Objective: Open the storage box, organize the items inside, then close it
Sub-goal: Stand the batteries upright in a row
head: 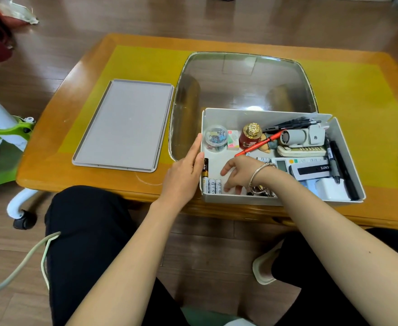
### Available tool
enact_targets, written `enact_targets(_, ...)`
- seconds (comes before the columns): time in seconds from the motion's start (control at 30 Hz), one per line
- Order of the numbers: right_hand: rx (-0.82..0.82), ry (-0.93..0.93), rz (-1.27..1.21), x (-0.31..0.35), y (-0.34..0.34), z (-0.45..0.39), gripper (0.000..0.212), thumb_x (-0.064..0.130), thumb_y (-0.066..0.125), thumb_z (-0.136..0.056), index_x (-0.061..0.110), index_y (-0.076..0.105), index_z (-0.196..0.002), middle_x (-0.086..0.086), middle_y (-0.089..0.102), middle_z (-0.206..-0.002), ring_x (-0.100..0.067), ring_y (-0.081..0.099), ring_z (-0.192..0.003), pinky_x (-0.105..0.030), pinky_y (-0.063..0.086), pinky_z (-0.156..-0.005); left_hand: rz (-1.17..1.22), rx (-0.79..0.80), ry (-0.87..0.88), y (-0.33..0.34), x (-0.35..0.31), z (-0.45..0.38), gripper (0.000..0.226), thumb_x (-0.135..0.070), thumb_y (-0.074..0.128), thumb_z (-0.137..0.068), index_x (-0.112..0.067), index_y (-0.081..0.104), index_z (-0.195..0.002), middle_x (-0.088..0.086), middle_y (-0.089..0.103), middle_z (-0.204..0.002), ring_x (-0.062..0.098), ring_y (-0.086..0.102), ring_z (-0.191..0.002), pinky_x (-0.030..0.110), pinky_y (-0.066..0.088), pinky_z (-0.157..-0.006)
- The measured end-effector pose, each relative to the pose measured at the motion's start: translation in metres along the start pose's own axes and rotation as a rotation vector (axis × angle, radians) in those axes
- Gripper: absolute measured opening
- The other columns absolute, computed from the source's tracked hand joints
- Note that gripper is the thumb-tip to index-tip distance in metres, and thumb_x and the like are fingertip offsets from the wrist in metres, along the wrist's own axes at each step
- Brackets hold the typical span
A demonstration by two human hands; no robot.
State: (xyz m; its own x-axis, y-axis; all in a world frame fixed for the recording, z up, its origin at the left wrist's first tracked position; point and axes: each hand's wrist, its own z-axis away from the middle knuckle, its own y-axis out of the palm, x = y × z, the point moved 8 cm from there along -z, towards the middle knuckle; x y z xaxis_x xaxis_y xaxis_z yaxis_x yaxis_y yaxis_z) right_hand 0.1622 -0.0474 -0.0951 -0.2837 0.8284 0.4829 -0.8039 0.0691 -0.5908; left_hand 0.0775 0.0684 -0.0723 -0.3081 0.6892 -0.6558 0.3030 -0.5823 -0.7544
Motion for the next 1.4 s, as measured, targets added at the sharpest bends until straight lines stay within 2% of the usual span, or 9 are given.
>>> enact_targets(0.17,-0.246,0.029,0.020,-0.024,-0.043,0.023,0.013,0.015,0.073,-0.078,0.010,0.065,-0.087,-0.002,0.065,-0.069,-0.014,0.058,-0.047,-0.023,0.044,-0.038,0.024,-0.003,0.013,0.000,0.002,0.000,0.051,-0.043,0.021,-0.102,-0.040,0.006,-0.151,-0.015,0.051,-0.074,0.007,0.052,-0.064,0.016,0.032,-0.047)
enact_targets(0.3,-0.188,0.184,0.289,-0.046,-0.045,0.032,0.035,0.042,0.071,-0.077,0.016,0.064,-0.053,0.004,0.064,-0.053,-0.012,0.055,-0.052,-0.025,0.047,-0.052,0.055,-0.010,0.011,0.003,0.003,-0.001,0.051,-0.043,0.021,-0.102,-0.040,0.008,-0.151,-0.011,0.058,-0.089,0.006,0.055,-0.073,0.012,0.035,-0.052)
enact_targets(0.4,-0.187,0.237,0.314,-0.052,-0.035,0.024,0.036,0.047,0.070,-0.077,0.017,0.054,-0.064,-0.001,0.067,-0.073,-0.017,0.059,-0.070,-0.029,0.052,-0.067,0.151,-0.002,0.027,0.006,0.005,0.000,0.048,-0.041,0.022,-0.103,-0.045,0.008,-0.148,-0.001,0.049,-0.129,-0.001,0.043,-0.102,0.004,0.032,-0.068)
enact_targets(0.53,-0.232,0.253,0.384,-0.045,-0.029,0.016,0.044,0.051,0.072,-0.071,0.017,0.044,-0.068,0.001,0.052,-0.067,-0.020,0.054,-0.074,-0.030,0.046,-0.064,0.270,0.070,0.087,0.010,0.006,0.015,0.045,-0.054,0.018,-0.098,-0.058,0.007,-0.142,-0.004,0.040,-0.140,-0.013,0.038,-0.109,-0.003,0.032,-0.075)
enact_targets(0.7,-0.251,0.258,0.410,-0.038,-0.024,0.013,0.040,0.044,0.072,-0.074,0.015,0.046,-0.084,-0.002,0.051,-0.076,-0.023,0.052,-0.079,-0.029,0.044,-0.067,0.281,0.130,0.124,0.015,0.005,0.033,0.075,-0.088,0.013,-0.075,-0.059,0.001,-0.143,-0.009,0.027,-0.152,-0.002,0.028,-0.127,0.023,0.033,-0.089)
enact_targets(0.9,-0.281,0.246,0.315,-0.040,-0.026,0.013,0.031,0.042,0.064,-0.076,0.012,0.056,-0.072,-0.004,0.055,-0.070,-0.022,0.054,-0.073,-0.024,0.038,-0.053,0.228,0.147,0.115,0.018,0.003,0.036,0.104,-0.075,0.064,-0.064,-0.057,-0.003,-0.142,-0.013,0.024,-0.148,0.004,0.031,-0.127,0.027,0.039,-0.085)
enact_targets(1.0,-0.369,0.172,0.112,-0.037,-0.034,0.012,0.035,0.040,0.062,-0.079,0.007,0.070,-0.070,-0.006,0.066,-0.064,-0.016,0.058,-0.064,-0.024,0.043,-0.053,0.230,0.101,0.135,0.019,0.004,0.035,0.111,-0.069,0.071,-0.059,-0.053,0.001,-0.144,-0.012,0.026,-0.145,0.000,0.030,-0.124,0.027,0.042,-0.088)
enact_targets(1.23,-0.386,0.023,-0.205,-0.006,-0.023,-0.004,0.016,0.023,0.064,-0.077,0.015,0.058,-0.065,0.000,0.067,-0.051,-0.010,0.061,-0.039,-0.017,0.038,-0.039,0.246,0.071,0.146,0.022,0.007,0.034,0.112,-0.061,0.078,-0.058,-0.049,0.008,-0.144,-0.012,0.030,-0.140,0.005,0.037,-0.124,0.032,0.049,-0.090)
enact_targets(1.4,-0.441,0.002,-0.126,0.005,-0.020,-0.014,0.016,0.026,0.069,-0.074,0.013,0.061,-0.069,-0.013,0.070,-0.069,-0.027,0.067,-0.066,-0.037,0.056,-0.065,0.259,0.061,0.149,0.022,0.008,0.034,0.111,-0.065,0.075,-0.058,-0.049,0.008,-0.145,-0.012,0.030,-0.138,0.003,0.038,-0.121,0.028,0.047,-0.089)
